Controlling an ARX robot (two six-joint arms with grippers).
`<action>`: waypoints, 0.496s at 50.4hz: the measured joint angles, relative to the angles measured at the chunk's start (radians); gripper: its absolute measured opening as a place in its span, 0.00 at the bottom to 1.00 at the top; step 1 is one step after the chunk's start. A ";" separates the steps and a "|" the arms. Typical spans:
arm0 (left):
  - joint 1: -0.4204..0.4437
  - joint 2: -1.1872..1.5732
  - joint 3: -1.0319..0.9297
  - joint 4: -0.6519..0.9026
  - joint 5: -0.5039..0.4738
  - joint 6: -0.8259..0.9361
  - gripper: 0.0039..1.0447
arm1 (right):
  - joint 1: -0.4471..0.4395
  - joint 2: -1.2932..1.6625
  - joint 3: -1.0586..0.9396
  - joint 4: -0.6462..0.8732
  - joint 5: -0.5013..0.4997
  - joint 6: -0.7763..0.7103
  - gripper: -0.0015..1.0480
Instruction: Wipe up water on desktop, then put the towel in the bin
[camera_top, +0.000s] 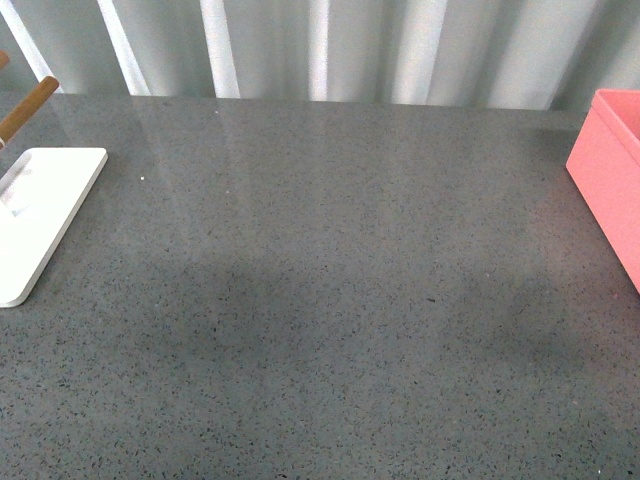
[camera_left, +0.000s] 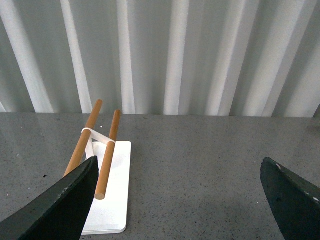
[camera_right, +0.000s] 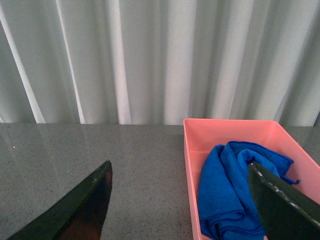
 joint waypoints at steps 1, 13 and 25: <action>0.000 0.000 0.000 0.000 0.000 0.000 0.94 | 0.000 0.000 0.000 0.000 0.000 0.000 0.84; 0.000 0.000 0.000 0.000 0.000 0.000 0.94 | 0.000 0.000 0.000 0.000 0.000 0.001 0.93; 0.000 0.000 0.000 0.000 0.000 0.000 0.94 | 0.000 0.000 0.000 0.000 0.000 0.001 0.93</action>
